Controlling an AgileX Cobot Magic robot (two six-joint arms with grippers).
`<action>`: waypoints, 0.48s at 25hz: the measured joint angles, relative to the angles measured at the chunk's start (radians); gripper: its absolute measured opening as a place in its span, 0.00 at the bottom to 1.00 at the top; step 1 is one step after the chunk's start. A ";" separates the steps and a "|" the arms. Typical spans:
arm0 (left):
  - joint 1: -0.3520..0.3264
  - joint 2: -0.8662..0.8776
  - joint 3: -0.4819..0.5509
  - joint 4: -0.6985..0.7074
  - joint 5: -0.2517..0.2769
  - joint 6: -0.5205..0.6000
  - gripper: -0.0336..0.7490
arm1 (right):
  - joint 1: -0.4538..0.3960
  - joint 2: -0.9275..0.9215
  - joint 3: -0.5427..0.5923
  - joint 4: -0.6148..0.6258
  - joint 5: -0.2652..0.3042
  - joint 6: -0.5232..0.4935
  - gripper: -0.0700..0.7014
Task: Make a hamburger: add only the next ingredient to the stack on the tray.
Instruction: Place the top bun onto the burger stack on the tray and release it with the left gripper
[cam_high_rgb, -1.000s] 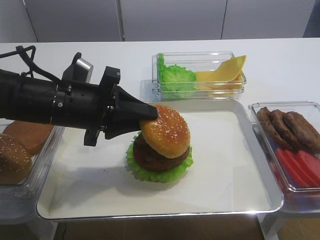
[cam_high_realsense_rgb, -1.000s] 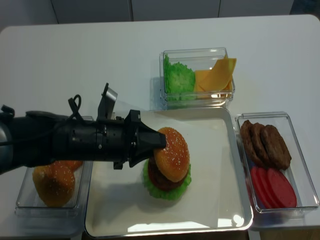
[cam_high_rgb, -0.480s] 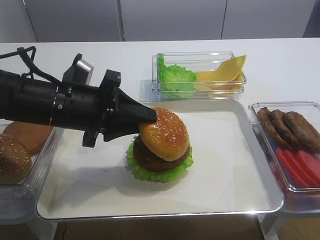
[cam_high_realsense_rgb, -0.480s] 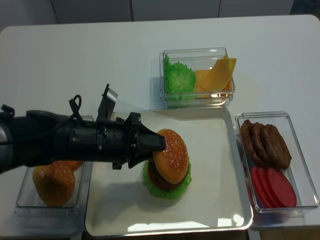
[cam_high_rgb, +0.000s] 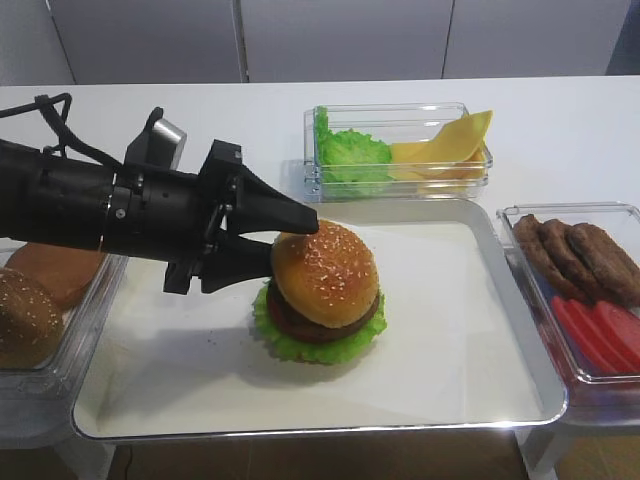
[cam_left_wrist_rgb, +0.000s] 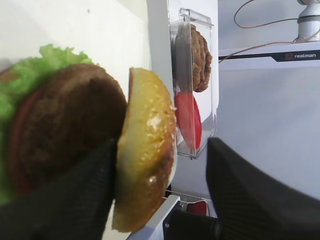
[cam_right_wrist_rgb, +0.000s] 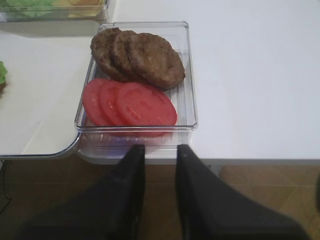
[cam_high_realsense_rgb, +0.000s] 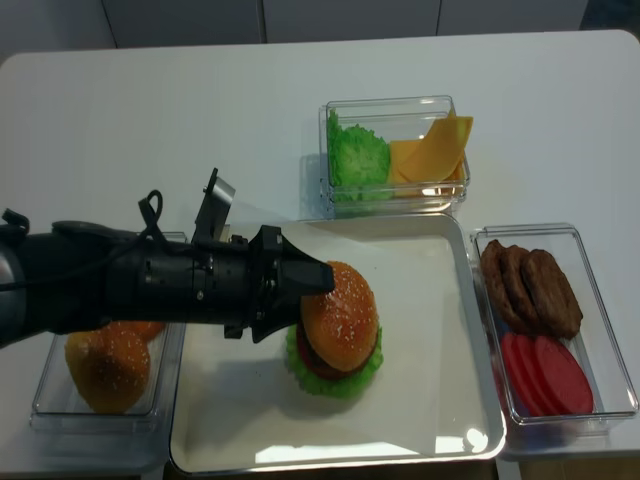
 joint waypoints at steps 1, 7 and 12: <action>0.000 0.000 0.000 0.000 0.000 0.000 0.61 | 0.000 0.000 0.000 0.000 0.000 0.000 0.32; 0.000 0.000 0.000 0.000 -0.032 0.000 0.72 | 0.000 0.000 0.000 0.000 0.000 0.000 0.32; 0.000 0.000 0.000 0.037 -0.069 0.002 0.77 | 0.000 0.000 0.000 0.000 0.000 0.000 0.32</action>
